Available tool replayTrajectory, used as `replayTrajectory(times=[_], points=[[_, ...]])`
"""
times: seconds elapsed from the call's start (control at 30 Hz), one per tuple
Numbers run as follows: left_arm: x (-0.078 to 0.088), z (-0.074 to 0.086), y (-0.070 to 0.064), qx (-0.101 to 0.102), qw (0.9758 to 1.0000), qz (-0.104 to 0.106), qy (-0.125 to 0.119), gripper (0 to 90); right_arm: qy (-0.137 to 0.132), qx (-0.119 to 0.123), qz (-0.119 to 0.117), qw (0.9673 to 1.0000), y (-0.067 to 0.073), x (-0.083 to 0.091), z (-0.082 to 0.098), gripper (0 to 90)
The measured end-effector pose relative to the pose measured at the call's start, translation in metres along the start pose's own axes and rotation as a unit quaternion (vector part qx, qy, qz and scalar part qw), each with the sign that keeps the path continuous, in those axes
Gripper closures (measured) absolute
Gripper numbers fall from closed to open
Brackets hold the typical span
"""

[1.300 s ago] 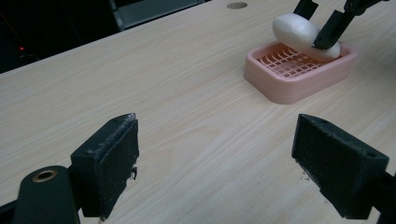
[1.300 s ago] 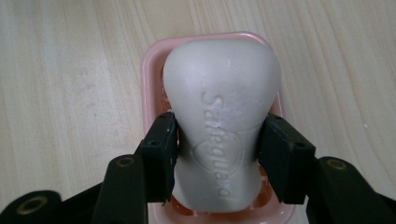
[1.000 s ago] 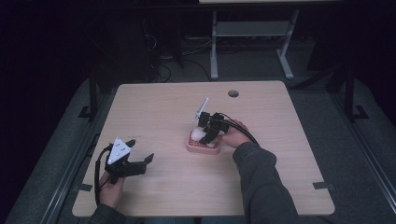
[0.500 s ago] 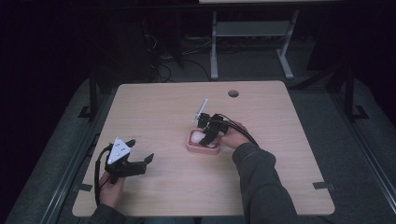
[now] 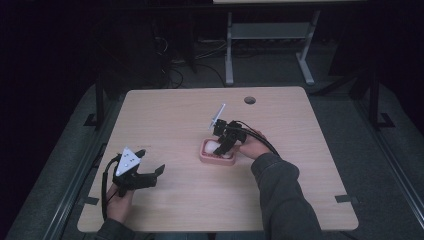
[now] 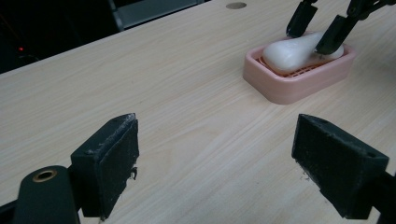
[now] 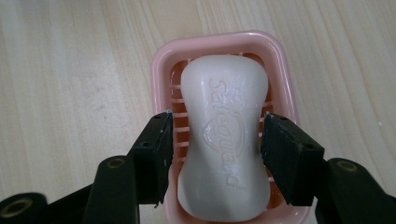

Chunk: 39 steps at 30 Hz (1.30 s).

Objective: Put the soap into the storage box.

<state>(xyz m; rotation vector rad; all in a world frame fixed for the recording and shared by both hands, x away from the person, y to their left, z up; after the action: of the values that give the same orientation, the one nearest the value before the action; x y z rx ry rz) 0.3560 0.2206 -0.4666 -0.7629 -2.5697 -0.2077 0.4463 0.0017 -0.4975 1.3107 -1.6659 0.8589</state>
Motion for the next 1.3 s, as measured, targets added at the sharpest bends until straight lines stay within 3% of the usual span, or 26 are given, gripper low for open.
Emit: replayTrajectory(times=[0.67,1.3], points=[[0.000,0.000,-0.001,-0.001,1.0000,0.001,0.000,14.6,-0.026,-0.015,0.010,0.9995,0.002,0.024,0.004,38.4],[0.000,0.000,-0.001,-0.001,1.0000,0.000,-0.001,14.6,-0.040,-0.028,0.021,0.9986,0.003,0.037,0.022,38.1]])
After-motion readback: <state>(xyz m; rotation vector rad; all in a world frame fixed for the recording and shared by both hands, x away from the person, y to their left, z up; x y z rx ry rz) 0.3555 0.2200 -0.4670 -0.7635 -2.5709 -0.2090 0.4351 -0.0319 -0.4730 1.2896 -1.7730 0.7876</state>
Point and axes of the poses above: each handheld gripper's, and its own axes: x roughly backward along the jaws, z roughly out of its underside, y roughly to its left, the point moved 10 cm from there along -x, roughly forward along the jaws, and after that the axes turned 6 degrees about x, right-handed, at the moved point
